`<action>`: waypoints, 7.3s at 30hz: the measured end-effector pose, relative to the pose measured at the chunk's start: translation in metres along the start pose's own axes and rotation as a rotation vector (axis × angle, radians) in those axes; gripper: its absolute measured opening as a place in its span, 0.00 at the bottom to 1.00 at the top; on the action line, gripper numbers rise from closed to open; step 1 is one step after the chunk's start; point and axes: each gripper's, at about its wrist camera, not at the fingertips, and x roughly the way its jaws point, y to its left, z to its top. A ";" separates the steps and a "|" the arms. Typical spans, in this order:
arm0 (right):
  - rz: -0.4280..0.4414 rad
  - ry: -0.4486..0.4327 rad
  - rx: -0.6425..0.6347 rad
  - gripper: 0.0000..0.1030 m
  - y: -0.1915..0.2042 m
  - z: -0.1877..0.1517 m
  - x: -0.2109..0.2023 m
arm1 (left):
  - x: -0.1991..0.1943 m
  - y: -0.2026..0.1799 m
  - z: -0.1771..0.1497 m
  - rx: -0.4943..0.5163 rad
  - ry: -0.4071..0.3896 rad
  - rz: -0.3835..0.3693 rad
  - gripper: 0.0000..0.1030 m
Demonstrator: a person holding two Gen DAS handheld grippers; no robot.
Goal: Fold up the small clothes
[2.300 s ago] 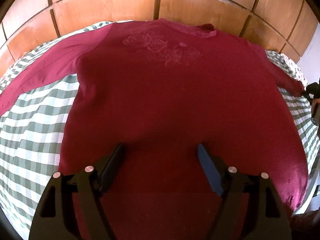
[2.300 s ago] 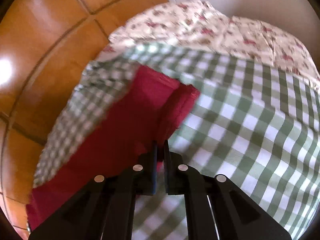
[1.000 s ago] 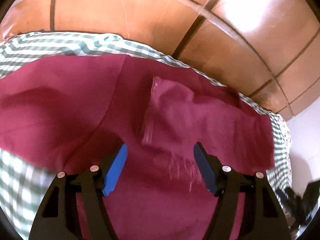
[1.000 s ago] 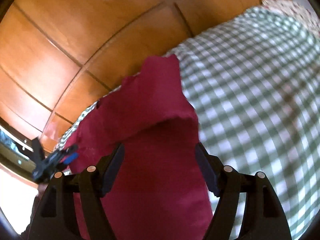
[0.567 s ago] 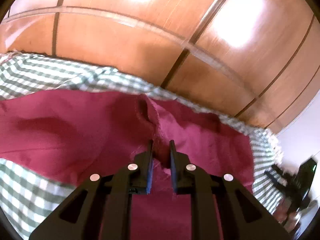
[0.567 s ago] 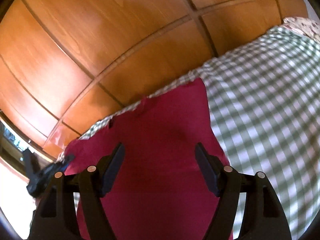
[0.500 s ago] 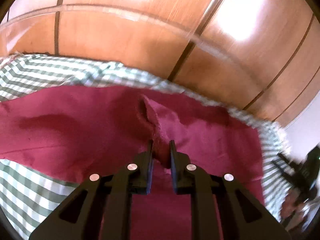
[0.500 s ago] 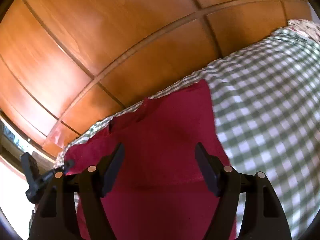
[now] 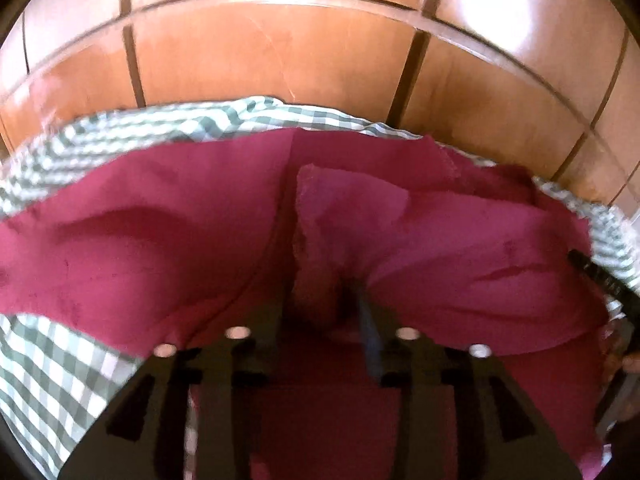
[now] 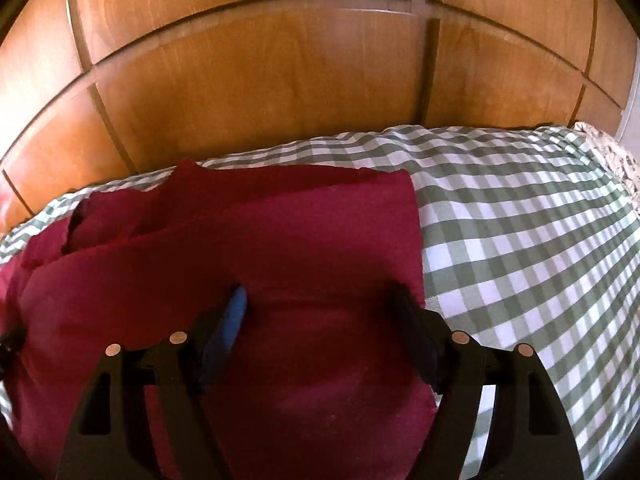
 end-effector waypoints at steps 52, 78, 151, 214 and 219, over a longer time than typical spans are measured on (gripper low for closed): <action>0.110 0.006 -0.224 0.97 0.087 -0.130 -0.079 | -0.147 0.158 -0.002 -0.406 -0.303 -0.262 0.08; 0.533 0.198 -0.221 0.40 0.197 -0.095 -0.067 | -0.067 0.044 -0.132 -0.014 -0.051 -0.167 0.46; 0.192 -0.046 -0.101 0.66 0.049 -0.023 -0.045 | 0.032 0.066 0.065 -0.256 -0.029 -0.109 0.08; 0.107 0.042 0.008 0.93 -0.051 -0.130 -0.133 | -0.113 0.078 -0.163 -0.045 0.031 -0.076 0.57; 0.217 0.180 0.072 0.72 -0.077 -0.190 -0.160 | -0.139 0.081 -0.206 -0.026 0.069 -0.110 0.48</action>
